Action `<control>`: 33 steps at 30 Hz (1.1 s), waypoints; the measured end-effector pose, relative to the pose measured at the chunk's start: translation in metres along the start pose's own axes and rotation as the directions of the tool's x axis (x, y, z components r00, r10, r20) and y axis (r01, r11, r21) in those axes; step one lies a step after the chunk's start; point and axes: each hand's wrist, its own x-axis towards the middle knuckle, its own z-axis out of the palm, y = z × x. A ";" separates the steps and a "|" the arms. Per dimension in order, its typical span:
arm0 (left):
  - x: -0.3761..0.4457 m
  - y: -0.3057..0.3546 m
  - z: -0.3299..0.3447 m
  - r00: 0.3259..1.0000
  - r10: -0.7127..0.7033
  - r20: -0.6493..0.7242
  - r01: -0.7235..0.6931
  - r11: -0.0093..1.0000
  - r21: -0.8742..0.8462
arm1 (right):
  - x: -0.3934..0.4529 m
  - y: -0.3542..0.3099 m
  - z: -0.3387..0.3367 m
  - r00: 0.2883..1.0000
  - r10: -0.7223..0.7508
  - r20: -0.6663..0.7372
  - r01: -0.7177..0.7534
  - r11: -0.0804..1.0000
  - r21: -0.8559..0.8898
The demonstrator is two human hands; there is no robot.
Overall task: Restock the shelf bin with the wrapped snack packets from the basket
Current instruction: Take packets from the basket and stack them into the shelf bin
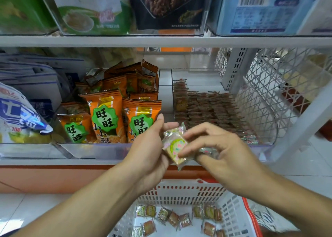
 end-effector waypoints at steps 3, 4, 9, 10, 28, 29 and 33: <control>-0.001 0.001 0.000 1.000 0.017 -0.016 -0.018 0.998 -0.059 | -0.004 0.001 -0.001 0.993 0.079 0.090 -0.080 0.997 0.009; -0.002 0.002 0.001 1.000 0.015 -0.018 -0.016 0.996 -0.085 | -0.004 -0.001 -0.001 0.992 0.089 0.087 -0.092 0.995 0.026; -0.004 -0.003 0.007 1.000 0.025 -0.015 -0.026 0.993 -0.114 | -0.005 0.000 0.006 0.978 0.205 -0.037 -0.201 0.974 0.107; -0.004 -0.004 0.008 0.999 0.036 -0.013 -0.037 0.994 -0.104 | -0.004 0.001 0.006 0.968 0.249 -0.031 -0.243 0.960 0.139; -0.001 -0.012 0.013 0.959 0.252 0.134 -0.242 0.967 -0.083 | 0.001 -0.002 -0.018 0.846 0.500 0.183 -0.455 0.500 0.737; -0.001 -0.012 0.013 0.953 0.263 0.147 -0.252 0.964 -0.090 | 0.001 -0.003 -0.017 0.840 0.514 0.174 -0.454 0.490 0.744; 0.003 -0.016 0.012 0.929 0.321 0.182 -0.309 0.947 -0.092 | 0.001 -0.003 -0.011 0.842 0.503 0.194 -0.460 0.484 0.745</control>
